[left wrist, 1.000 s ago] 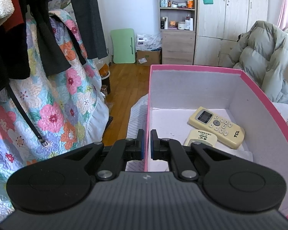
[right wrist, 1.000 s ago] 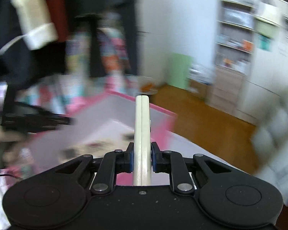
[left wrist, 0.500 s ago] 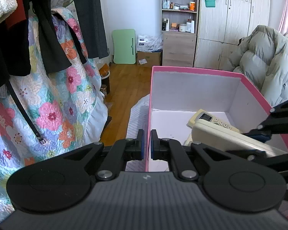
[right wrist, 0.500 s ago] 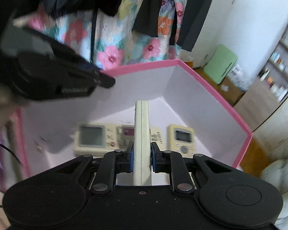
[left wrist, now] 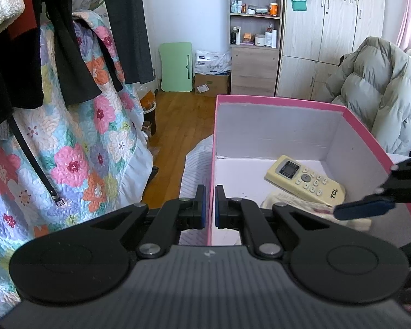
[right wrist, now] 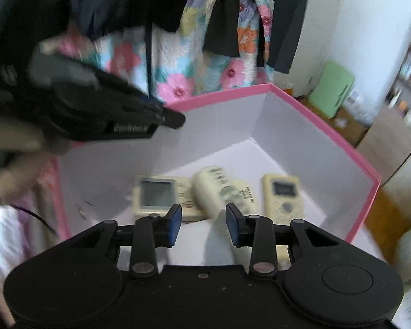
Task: Organize rigid objects
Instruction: 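Move right tool back toward the white charger on the table, then grasp the white charger with right tool and lift it, then carry the white charger into the pink box and open right tool, then move right tool back toward the keys on the table, then grasp the keys by their ring with right tool and lift, then lower the keys into the pink box and open right tool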
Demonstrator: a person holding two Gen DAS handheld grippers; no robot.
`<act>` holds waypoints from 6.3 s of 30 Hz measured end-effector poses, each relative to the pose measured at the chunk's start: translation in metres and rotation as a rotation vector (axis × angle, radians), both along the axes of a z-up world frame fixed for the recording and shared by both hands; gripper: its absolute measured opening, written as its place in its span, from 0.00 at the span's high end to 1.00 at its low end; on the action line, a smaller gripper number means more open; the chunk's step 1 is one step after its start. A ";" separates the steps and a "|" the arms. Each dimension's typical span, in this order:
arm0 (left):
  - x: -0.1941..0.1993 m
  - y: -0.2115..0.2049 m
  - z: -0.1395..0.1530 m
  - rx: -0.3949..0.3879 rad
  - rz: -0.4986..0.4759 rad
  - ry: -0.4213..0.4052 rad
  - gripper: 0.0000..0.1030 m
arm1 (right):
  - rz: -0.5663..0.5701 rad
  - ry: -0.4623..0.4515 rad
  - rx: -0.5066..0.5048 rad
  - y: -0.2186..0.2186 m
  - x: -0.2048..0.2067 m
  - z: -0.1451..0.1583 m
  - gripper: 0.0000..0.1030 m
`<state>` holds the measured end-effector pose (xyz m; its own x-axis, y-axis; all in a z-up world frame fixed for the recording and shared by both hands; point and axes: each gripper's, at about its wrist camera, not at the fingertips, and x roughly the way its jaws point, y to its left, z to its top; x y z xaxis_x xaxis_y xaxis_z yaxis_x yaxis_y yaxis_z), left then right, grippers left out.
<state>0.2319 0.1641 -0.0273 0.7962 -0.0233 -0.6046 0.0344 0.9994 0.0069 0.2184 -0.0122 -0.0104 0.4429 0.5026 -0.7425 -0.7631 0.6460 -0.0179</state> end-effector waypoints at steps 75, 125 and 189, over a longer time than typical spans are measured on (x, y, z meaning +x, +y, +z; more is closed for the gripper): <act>-0.004 -0.022 0.004 0.153 -0.040 -0.016 0.96 | -0.287 0.054 0.305 -0.114 -0.031 0.045 0.46; -0.004 -0.015 0.001 0.126 -0.038 -0.014 0.95 | -0.460 0.028 0.193 -0.202 0.013 -0.009 0.44; -0.004 -0.014 0.002 0.121 -0.041 -0.020 0.95 | -0.258 -0.071 0.328 -0.071 0.036 0.011 0.61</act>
